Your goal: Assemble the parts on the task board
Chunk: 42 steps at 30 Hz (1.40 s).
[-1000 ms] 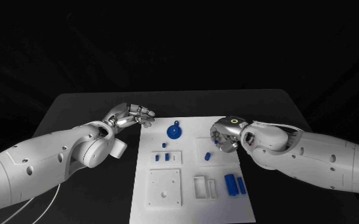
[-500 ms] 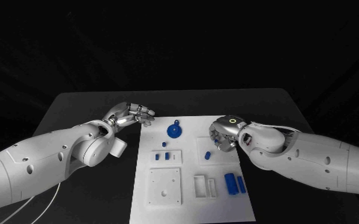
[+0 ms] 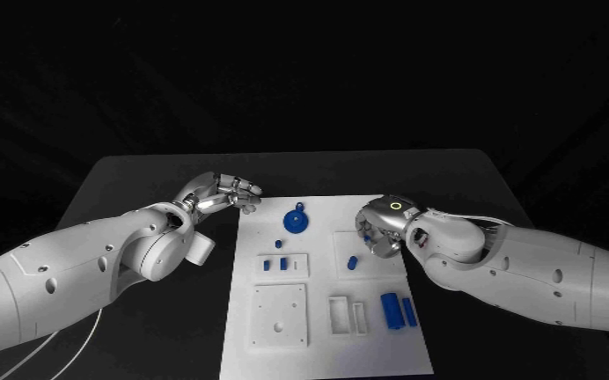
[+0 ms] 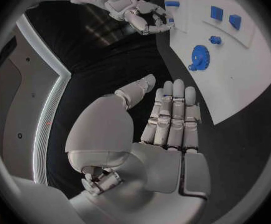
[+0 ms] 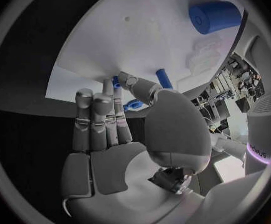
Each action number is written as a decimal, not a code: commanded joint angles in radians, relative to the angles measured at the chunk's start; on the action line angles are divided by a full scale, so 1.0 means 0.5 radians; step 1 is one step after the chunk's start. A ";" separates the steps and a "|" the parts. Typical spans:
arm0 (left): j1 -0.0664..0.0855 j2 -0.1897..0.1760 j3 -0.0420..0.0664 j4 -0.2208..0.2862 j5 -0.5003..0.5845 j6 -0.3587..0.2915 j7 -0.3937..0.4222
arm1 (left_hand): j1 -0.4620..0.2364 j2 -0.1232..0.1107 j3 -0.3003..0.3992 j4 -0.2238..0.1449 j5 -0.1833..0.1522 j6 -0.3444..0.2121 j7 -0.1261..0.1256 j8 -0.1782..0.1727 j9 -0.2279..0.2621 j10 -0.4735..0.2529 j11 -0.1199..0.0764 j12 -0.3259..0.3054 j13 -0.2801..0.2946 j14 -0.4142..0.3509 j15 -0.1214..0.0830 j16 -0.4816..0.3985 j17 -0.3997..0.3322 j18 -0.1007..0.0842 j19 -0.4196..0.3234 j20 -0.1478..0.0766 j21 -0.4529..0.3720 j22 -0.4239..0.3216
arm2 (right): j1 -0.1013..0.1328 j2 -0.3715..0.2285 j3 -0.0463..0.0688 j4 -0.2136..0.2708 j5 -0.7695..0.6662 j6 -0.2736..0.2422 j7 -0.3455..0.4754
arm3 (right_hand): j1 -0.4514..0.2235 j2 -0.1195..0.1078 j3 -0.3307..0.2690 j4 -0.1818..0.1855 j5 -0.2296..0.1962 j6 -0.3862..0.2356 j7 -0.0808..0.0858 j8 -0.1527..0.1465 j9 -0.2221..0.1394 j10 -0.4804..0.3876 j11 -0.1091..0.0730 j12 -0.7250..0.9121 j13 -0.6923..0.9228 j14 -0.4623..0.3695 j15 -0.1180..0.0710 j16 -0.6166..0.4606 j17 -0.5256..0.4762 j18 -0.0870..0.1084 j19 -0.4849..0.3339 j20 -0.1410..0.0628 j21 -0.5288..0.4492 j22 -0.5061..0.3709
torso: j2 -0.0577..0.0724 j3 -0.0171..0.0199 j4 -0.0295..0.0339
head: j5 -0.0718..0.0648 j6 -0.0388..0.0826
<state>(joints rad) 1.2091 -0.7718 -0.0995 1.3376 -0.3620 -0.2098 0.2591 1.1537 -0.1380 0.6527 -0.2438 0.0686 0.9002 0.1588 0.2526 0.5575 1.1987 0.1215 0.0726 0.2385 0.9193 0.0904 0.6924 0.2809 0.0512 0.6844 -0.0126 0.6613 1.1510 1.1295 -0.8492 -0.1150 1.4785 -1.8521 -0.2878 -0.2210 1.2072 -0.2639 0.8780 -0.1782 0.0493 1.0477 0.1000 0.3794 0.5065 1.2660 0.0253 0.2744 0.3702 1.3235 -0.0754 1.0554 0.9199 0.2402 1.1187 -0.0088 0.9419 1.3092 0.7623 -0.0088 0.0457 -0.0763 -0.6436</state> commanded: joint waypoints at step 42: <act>-0.003 0.049 0.000 -0.067 0.020 -0.003 0.027 | -0.002 0.005 -0.012 -0.005 0.007 -0.015 0.000 0.015 -0.004 -0.013 -0.005 -0.006 -0.006 0.013 0.010 -0.021 0.010 0.004 -0.003 0.016 -0.015 0.006 | 0.037 -0.073 0.176 0.255 0.336 -0.056 0.074 | -0.022 0.024 0.034 -0.013 0.010 0.032 -0.008 0.004 0.009 0.039 -0.013 0.003 0.024 -0.011 -0.033 0.011 -0.001 0.043 -0.003 -0.017 0.020 0.039 | -0.011 -0.0036 -0.005 | 0.031 0.006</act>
<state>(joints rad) 1.2081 -0.7506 -0.0997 1.3039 -0.3611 -0.2112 0.2603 1.1537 -0.1381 0.6499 -0.2466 0.0686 0.9002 0.1587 0.2565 0.5567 1.1987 0.1215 0.0726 0.2368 0.9230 0.0941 0.6885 0.2844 0.0457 0.6844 -0.0126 0.6580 1.1522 1.1485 -0.8924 -0.0272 1.5966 -1.7051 -0.2973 -0.2072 1.1996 -0.2571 0.8901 -0.1852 0.0510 1.0579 0.0969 0.3795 0.5092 1.2807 0.0188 0.2769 0.3813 1.3218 -0.0843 1.0570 0.9200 0.2405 1.1181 -0.0080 0.9456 1.3089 0.7589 -0.0104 0.0437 -0.0676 -0.6414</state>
